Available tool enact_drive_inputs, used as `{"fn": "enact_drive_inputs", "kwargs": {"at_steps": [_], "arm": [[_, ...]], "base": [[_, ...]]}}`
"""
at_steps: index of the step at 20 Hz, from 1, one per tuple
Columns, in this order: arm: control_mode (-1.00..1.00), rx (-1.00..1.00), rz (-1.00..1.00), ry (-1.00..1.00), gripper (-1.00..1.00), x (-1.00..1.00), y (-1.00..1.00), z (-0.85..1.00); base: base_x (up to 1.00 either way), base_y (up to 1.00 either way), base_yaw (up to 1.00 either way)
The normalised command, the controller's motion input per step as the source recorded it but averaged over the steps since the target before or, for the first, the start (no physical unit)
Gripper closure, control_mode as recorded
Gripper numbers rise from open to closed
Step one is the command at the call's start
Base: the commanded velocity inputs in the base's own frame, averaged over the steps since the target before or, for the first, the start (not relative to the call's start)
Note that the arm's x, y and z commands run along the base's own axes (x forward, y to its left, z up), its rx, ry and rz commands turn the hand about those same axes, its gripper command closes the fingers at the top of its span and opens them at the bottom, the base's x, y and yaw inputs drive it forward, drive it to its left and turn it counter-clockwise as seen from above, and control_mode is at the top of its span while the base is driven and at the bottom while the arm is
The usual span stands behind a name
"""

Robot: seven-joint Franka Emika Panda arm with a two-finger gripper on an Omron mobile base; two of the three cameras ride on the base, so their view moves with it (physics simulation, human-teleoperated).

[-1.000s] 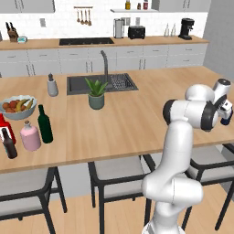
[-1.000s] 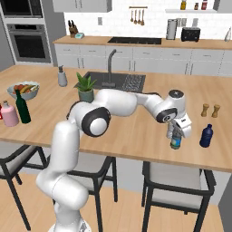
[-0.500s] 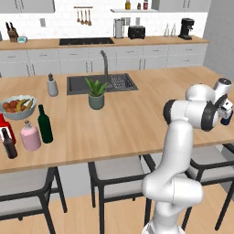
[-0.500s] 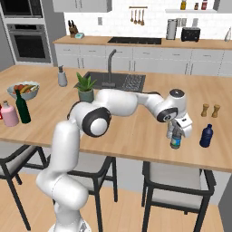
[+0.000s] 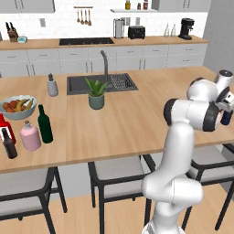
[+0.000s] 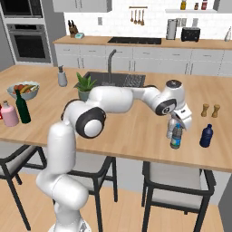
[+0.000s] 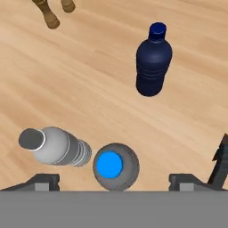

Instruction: Move the plastic bottles in the middle to the plastics group, and the glass bottles in the middle to the glass group.

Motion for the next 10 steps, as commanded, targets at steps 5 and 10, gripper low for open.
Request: {"fn": "enact_drive_inputs", "kwargs": {"at_steps": [5, 10], "arm": [[-1.00, -0.03, 0.09, -0.08, -1.00, -0.56, 0.32, 0.09], [-1.00, 0.00, 0.18, 0.00, -1.00, -0.81, 0.41, 0.00]], "base": [[0.00, 0.00, 0.00], [0.00, 0.00, 0.00]]}}
